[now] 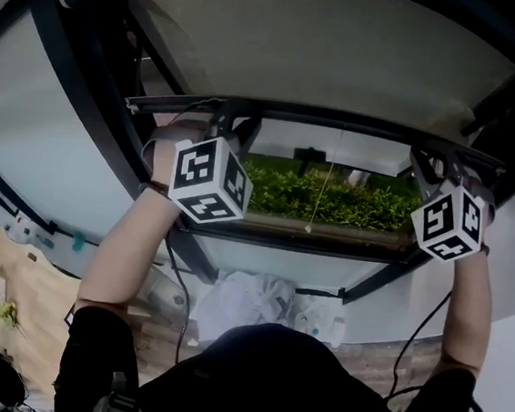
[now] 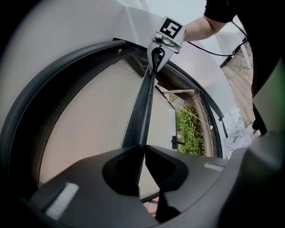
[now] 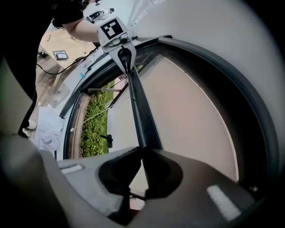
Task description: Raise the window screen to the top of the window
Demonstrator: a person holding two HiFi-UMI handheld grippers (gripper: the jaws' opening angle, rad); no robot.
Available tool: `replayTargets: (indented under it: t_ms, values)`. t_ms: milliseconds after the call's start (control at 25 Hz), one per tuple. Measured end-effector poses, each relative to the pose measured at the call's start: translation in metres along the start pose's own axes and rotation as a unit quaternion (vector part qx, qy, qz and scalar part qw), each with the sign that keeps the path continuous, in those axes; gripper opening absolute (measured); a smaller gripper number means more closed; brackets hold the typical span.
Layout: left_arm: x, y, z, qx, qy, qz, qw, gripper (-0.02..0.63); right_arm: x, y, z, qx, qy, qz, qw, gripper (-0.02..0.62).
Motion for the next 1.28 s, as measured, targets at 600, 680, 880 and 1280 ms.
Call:
replayTargets:
  t_ms: [600, 680, 880, 1280]
  values:
    - [-0.023, 0.019, 0.054, -0.032, -0.002, -0.01, 0.9995, 0.035, -0.01, 0.016, -0.058, 0.042, 0.016, -0.006, 0.999, 0.018]
    - [-0.029, 0.021, 0.061, -0.031, -0.005, -0.004, 0.9995, 0.035, -0.01, 0.019, -0.066, 0.04, 0.016, -0.005, 0.999, 0.017]
    - [-0.032, 0.025, 0.067, -0.022, -0.003, -0.009, 0.9997, 0.035, -0.011, 0.022, -0.073, 0.03, 0.014, -0.012, 0.999, 0.018]
    - [-0.038, 0.031, 0.082, -0.028, -0.001, -0.019, 0.9994, 0.035, -0.013, 0.029, -0.089, 0.036, 0.012, -0.02, 0.999, 0.017]
Point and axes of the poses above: the fingertips, and each gripper's own axes: y backward along the fingers, z to its left, x out of its underside, the point moved 7 cm from there along y, backward along the fingers, and after that the axes turned 10 degrees about y, right-handed, at the moved point
